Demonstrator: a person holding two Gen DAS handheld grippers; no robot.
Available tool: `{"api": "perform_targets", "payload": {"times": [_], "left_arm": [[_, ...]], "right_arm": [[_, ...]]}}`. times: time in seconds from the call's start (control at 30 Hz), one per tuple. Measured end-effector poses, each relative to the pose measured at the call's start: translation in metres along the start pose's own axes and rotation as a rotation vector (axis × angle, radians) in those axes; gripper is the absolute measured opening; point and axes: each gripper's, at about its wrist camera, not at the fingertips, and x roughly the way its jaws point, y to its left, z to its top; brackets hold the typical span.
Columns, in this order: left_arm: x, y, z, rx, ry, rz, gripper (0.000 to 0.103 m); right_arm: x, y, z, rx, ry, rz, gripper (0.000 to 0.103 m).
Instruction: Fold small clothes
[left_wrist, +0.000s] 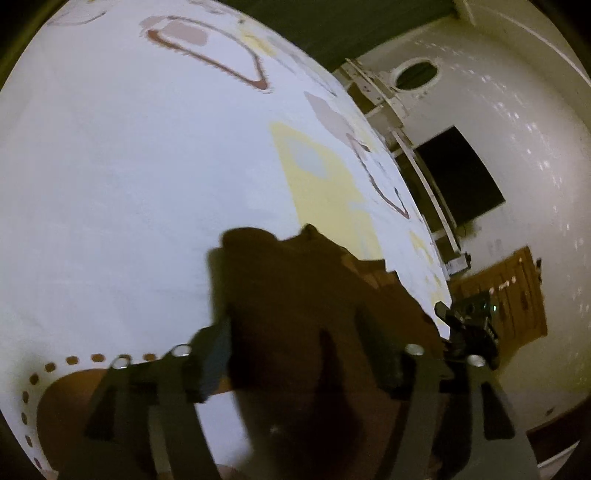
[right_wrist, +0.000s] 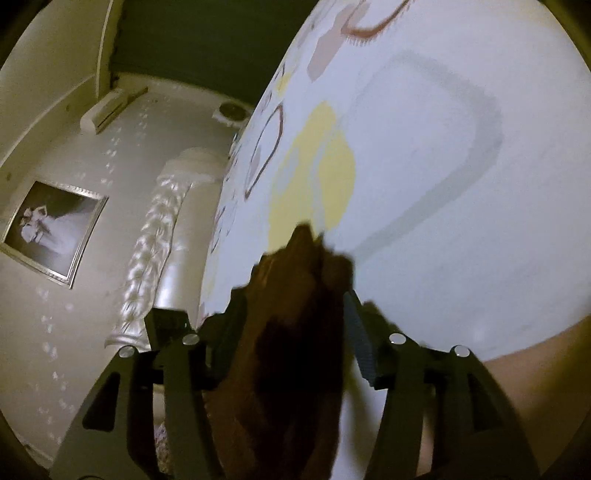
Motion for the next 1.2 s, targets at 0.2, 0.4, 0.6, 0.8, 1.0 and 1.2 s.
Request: {"api": "perform_targets", "payload": {"times": [0.2,0.4,0.6,0.8,1.0,1.2], "left_arm": [[0.021,-0.006,0.003,0.029,0.037,0.046,0.019],[0.003,-0.003,-0.006,0.051,-0.024,0.062,0.015],[-0.03,-0.01,0.002,0.115,-0.089,0.118,0.015],[-0.062,0.021,0.039,0.067,-0.146,0.161,0.015],[-0.046,0.067,0.045,0.011,-0.058,0.2,0.018],[-0.074,0.074,0.018,-0.051,-0.121,0.103,0.059]], "right_arm": [[0.04,0.017,0.0,-0.059,0.089,0.003,0.06],[0.055,0.026,-0.011,-0.087,0.085,-0.033,0.023],[0.069,0.061,-0.017,-0.158,0.065,0.029,0.022],[0.119,0.081,-0.005,-0.155,0.093,0.096,0.022],[0.163,0.062,0.008,-0.072,0.112,0.014,0.024],[0.132,0.058,-0.005,-0.05,0.123,0.021,0.053]]}}
